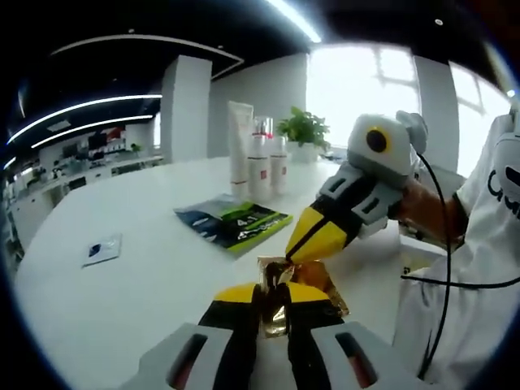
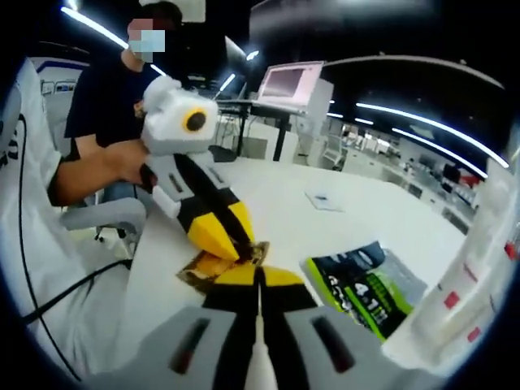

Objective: Arrange the skincare products in the storage area until every visible bottle or jar stands upright without overlapping.

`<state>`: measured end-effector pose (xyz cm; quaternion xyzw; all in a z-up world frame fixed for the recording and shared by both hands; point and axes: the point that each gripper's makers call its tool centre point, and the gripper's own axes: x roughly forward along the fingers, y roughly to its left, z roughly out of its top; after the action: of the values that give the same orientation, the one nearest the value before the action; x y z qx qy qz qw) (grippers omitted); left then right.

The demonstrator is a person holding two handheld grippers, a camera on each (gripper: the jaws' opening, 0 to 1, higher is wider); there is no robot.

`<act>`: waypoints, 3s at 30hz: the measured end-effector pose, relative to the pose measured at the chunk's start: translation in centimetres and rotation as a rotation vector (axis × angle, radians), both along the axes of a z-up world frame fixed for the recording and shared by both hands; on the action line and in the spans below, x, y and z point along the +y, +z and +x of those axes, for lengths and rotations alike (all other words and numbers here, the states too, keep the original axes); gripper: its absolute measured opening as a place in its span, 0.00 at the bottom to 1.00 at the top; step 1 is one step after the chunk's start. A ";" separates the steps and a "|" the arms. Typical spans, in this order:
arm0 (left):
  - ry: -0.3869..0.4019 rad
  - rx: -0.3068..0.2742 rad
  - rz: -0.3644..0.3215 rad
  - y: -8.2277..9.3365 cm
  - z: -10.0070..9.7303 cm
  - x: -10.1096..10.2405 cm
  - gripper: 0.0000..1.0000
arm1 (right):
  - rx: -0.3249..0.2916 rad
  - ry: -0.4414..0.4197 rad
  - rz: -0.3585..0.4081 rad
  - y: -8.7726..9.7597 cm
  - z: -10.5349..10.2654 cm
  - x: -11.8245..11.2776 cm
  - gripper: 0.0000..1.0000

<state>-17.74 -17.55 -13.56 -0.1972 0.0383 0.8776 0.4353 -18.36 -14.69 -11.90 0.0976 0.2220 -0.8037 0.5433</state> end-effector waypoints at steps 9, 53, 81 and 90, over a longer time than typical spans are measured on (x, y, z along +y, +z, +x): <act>0.019 -0.019 0.049 0.6 0.3 0.0 0.00 | 0.022 -0.011 -0.011 0.4 -0.3 -0.2 0.00; 0.150 0.080 0.167 2.6 -0.2 -3.6 0.00 | -0.321 -0.064 -0.310 1.1 -0.7 -1.1 0.04; 0.217 0.052 0.096 2.9 -4.2 -5.8 0.00 | -0.114 -0.051 -0.216 2.7 -4.1 -3.3 0.00; 0.223 0.033 0.083 2.7 -6.2 -5.8 0.00 | -0.106 -0.068 -0.166 2.6 -6.6 -3.4 0.00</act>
<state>-23.95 -23.38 -10.84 -0.1677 -0.0129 0.9245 0.3422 -24.99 -18.09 -9.31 0.1021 0.1221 -0.8310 0.5330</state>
